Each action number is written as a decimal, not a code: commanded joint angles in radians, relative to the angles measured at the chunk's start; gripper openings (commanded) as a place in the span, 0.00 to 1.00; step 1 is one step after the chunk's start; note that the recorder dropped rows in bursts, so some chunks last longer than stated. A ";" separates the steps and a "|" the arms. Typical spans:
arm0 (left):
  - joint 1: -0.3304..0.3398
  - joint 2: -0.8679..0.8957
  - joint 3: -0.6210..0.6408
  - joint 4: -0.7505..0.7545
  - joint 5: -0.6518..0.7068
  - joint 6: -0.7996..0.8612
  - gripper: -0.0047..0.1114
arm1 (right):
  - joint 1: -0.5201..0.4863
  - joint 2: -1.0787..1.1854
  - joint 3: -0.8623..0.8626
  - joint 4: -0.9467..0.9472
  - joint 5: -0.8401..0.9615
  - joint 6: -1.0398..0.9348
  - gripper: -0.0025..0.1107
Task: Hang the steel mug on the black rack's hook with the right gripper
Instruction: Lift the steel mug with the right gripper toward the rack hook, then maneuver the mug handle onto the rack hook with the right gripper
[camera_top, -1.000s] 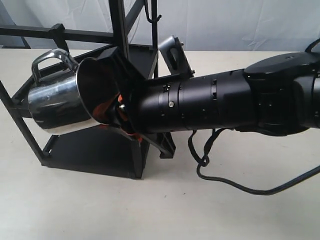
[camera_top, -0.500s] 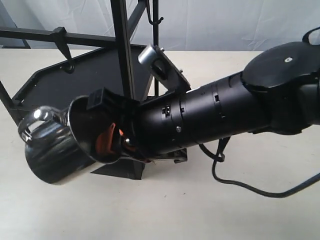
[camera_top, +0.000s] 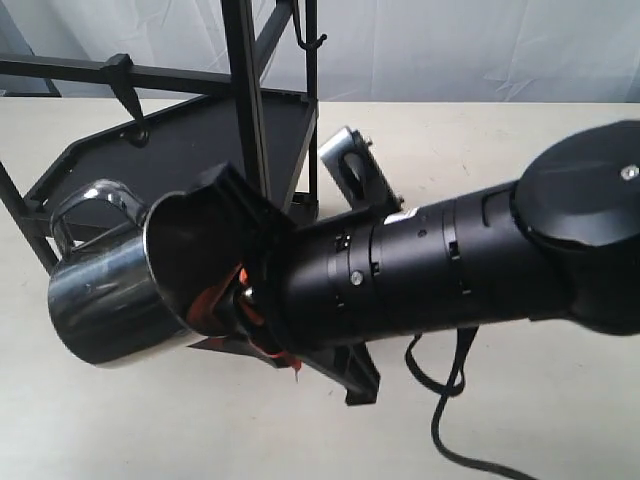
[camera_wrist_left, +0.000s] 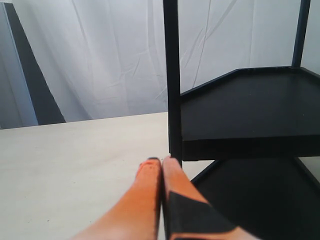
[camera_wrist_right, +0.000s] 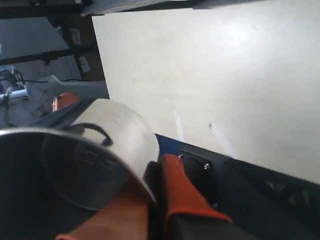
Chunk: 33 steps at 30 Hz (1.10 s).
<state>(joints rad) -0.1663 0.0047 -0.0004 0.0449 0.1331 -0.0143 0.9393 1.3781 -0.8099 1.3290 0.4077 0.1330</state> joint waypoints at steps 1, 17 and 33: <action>-0.005 -0.005 0.000 0.001 -0.005 -0.002 0.05 | 0.021 -0.001 0.033 0.233 -0.091 -0.035 0.01; -0.005 -0.005 0.000 0.001 -0.005 -0.002 0.05 | 0.021 0.054 -0.044 0.415 -0.192 -0.133 0.01; -0.005 -0.005 0.000 0.001 -0.005 -0.002 0.05 | 0.021 0.080 -0.043 0.415 -0.170 -0.078 0.01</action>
<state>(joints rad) -0.1663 0.0047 -0.0004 0.0449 0.1331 -0.0143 0.9609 1.4603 -0.8478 1.7388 0.2203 0.0577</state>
